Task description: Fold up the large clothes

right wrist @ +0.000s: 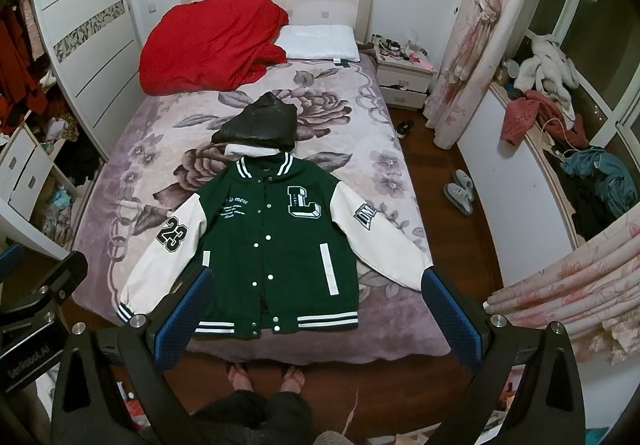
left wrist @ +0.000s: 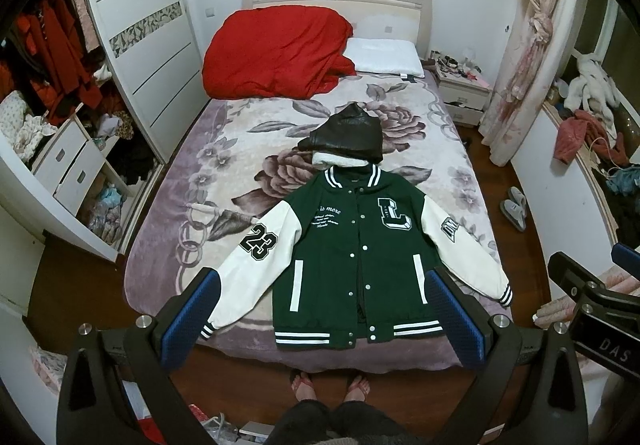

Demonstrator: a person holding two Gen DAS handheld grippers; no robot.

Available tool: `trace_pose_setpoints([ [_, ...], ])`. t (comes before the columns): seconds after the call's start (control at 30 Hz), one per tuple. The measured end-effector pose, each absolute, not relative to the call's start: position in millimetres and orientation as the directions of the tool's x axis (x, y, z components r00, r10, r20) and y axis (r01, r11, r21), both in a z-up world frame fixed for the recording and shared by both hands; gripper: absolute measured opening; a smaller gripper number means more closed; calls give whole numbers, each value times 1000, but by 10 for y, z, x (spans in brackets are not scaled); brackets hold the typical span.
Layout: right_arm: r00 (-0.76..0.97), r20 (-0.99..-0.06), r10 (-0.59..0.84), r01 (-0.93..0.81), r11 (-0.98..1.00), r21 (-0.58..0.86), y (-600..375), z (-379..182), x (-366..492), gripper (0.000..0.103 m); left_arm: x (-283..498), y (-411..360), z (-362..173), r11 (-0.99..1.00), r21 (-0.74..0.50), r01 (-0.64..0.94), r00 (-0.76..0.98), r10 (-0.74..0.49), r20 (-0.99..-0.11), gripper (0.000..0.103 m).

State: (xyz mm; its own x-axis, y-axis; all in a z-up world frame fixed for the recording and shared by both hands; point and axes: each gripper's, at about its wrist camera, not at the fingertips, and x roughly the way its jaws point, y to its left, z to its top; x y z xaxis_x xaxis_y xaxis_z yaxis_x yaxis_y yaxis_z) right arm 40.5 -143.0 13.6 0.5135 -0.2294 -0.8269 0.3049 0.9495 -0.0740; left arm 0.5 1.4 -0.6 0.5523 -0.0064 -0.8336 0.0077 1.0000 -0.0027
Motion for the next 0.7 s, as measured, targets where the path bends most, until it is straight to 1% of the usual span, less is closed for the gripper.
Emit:
trace_pose_setpoints([
  [0.57,517,-824,-231,305,949,-75,-1412,179,421,103,-4,14,-4,1000,-4,6,558,-6,-830,103],
  [0.7,521,-822,-232,305,949,-75,-1408,181,408,103,82,86,169,1000,-2,4,563,-4,-826,103],
])
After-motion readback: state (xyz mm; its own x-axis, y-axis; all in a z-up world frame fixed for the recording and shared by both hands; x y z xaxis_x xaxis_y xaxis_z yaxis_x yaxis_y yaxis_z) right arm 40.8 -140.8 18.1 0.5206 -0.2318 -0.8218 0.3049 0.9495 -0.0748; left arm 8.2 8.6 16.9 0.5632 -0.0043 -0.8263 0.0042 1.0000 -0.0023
